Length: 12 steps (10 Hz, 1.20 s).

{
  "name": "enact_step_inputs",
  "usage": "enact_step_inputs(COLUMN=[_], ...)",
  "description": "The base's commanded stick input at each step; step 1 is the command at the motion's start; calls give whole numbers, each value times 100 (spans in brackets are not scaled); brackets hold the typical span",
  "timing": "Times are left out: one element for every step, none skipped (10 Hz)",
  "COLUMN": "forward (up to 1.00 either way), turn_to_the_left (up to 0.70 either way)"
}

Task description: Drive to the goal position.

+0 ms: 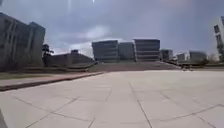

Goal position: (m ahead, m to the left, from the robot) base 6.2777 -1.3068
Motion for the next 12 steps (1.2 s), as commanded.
enact_step_inputs(forward=[100,100,100,100,100,100,100,100,100,100,100,100], turn_to_the_left=[0,0,-10,-36,-29,-7,0,0,-2,-13,-24,-23])
